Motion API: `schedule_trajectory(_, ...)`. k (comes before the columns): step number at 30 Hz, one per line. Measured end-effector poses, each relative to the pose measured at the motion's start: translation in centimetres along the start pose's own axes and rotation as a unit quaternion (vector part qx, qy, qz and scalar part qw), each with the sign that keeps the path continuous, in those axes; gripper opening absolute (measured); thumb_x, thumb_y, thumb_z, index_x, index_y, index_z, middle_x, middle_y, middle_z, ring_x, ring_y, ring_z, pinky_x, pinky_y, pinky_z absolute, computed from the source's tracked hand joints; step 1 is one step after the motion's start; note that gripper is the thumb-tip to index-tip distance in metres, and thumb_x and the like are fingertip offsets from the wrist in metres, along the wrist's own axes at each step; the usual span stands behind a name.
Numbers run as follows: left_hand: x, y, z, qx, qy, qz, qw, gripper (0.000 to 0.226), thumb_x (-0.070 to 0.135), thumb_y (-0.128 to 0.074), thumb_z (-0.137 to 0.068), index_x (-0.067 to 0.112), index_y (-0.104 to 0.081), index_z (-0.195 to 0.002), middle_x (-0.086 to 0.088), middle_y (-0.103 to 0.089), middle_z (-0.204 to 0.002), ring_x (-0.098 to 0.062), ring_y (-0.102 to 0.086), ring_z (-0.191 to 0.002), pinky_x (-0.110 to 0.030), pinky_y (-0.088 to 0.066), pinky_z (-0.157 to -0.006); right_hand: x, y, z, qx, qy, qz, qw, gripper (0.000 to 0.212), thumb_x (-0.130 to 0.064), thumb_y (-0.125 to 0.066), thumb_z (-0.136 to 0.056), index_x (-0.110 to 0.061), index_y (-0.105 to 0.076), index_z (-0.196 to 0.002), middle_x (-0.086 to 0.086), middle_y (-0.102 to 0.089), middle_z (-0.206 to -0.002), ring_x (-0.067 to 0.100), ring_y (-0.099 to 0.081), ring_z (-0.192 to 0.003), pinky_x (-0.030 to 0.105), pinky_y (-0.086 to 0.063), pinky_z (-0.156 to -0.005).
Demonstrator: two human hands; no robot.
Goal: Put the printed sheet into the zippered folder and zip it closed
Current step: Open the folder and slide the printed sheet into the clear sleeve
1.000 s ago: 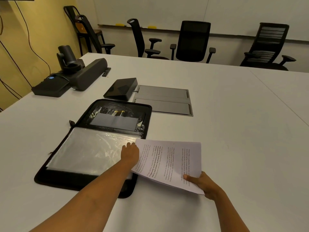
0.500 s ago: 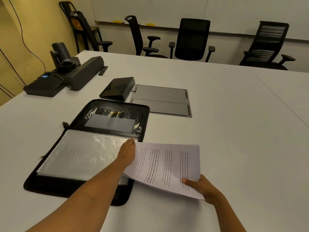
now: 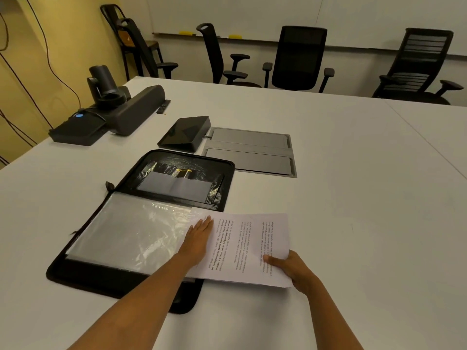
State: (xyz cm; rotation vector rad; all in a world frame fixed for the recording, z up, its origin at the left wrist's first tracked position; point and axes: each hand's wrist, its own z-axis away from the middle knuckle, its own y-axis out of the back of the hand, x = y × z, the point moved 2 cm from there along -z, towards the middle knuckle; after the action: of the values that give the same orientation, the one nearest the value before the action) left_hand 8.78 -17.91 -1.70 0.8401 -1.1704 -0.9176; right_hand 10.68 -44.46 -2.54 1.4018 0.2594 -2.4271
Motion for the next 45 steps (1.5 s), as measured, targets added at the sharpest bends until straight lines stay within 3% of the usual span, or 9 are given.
schedule_trajectory(6, -1.5, -1.3, 3.9, 0.039, 0.026, 0.005, 0.999, 0.072, 0.001, -0.039, -0.094, 0.018, 0.005, -0.149, -0.001, 0.005, -0.160, -0.018, 0.003, -0.148, -0.035, 0.002, -0.120, 0.6, 0.5, 0.2, 0.036, 0.015, 0.001, 0.999, 0.038, -0.029, -0.068, -0.083, -0.018, -0.057, -0.118, 0.006, -0.070, -0.109, 0.023, -0.071, -0.091, 0.035, -0.059, -0.075)
schedule_trajectory(13, -0.9, -2.3, 8.3, 0.091, 0.000, 0.052, 0.995, 0.074, -0.006, -0.038, -0.092, 0.015, 0.007, -0.147, -0.002, 0.011, -0.158, -0.016, 0.008, -0.147, -0.027, 0.011, -0.116, 2.2, 0.1, 0.6, 0.088, 0.001, -0.018, 0.996, 0.036, -0.024, -0.053, -0.093, -0.012, -0.046, -0.126, 0.009, -0.063, -0.119, 0.027, -0.065, -0.099, 0.042, -0.055, -0.085)
schedule_trajectory(21, 0.4, -2.5, 8.5, 0.064, 0.005, -0.016, 0.998, 0.072, -0.002, -0.035, -0.096, 0.022, 0.011, -0.146, -0.005, 0.019, -0.157, -0.023, 0.017, -0.145, -0.037, 0.020, -0.112, 1.9, -1.9, 1.4, 0.099, -0.011, 0.007, 0.995, 0.043, -0.017, -0.044, -0.096, -0.014, -0.028, -0.136, 0.009, -0.051, -0.126, 0.013, -0.057, -0.091, 0.026, -0.048, -0.068)
schedule_trajectory(26, 0.5, -3.2, 7.9, 0.041, 0.029, -0.025, 0.998, 0.082, -0.009, -0.041, -0.091, 0.024, 0.010, -0.147, -0.003, 0.015, -0.158, -0.022, 0.015, -0.146, -0.041, 0.016, -0.115, 1.0, -5.1, 1.8, 0.048, -0.001, 0.019, 0.999, 0.053, -0.009, -0.048, -0.094, -0.014, -0.021, -0.139, 0.010, -0.044, -0.136, 0.022, -0.051, -0.111, 0.038, -0.046, -0.095)
schedule_trajectory(30, 0.2, -3.5, 7.8, 0.029, 0.030, -0.016, 0.999, 0.083, -0.011, -0.040, -0.089, 0.026, 0.006, -0.148, -0.003, 0.013, -0.158, -0.020, 0.015, -0.146, -0.041, 0.014, -0.116, -0.1, -7.1, 1.8, 0.010, 0.011, 0.047, 0.999, 0.060, -0.006, -0.051, -0.091, -0.017, -0.017, -0.139, 0.009, -0.041, -0.137, 0.025, -0.047, -0.121, 0.039, -0.045, -0.097)
schedule_trajectory(34, -0.1, -3.6, 7.8, 0.033, 0.007, 0.015, 0.999, 0.082, -0.011, -0.038, -0.089, 0.026, 0.005, -0.148, -0.001, 0.009, -0.159, -0.016, 0.011, -0.147, -0.036, 0.015, -0.116, -0.4, -6.2, 1.5, 0.045, 0.017, 0.058, 0.997, 0.058, -0.007, -0.050, -0.092, -0.015, -0.022, -0.142, 0.011, -0.043, -0.140, 0.029, -0.048, -0.124, 0.045, -0.043, -0.104)
schedule_trajectory(39, -1.1, -2.1, 5.9, 0.092, -0.029, -0.029, 0.995, 0.053, 0.020, -0.026, -0.100, 0.023, -0.005, -0.149, 0.001, -0.004, -0.159, -0.013, 0.001, -0.147, -0.032, 0.014, -0.115, -0.1, -4.8, 1.0, 0.137, 0.001, 0.074, 0.988, 0.053, -0.013, -0.039, -0.098, -0.015, -0.017, -0.147, 0.017, -0.051, -0.134, 0.033, -0.054, -0.117, 0.049, -0.047, -0.099)
schedule_trajectory(45, -3.5, -1.3, 2.2, 0.022, -0.022, -0.110, 0.993, 0.053, 0.033, -0.015, -0.101, 0.021, 0.004, -0.149, -0.003, 0.009, -0.159, -0.018, 0.010, -0.147, -0.038, 0.012, -0.117, 0.1, -4.1, 0.3, 0.164, 0.003, 0.078, 0.983, 0.046, -0.011, -0.042, -0.097, -0.016, -0.032, -0.141, 0.014, -0.058, -0.120, 0.030, -0.060, -0.103, 0.040, -0.055, -0.081)
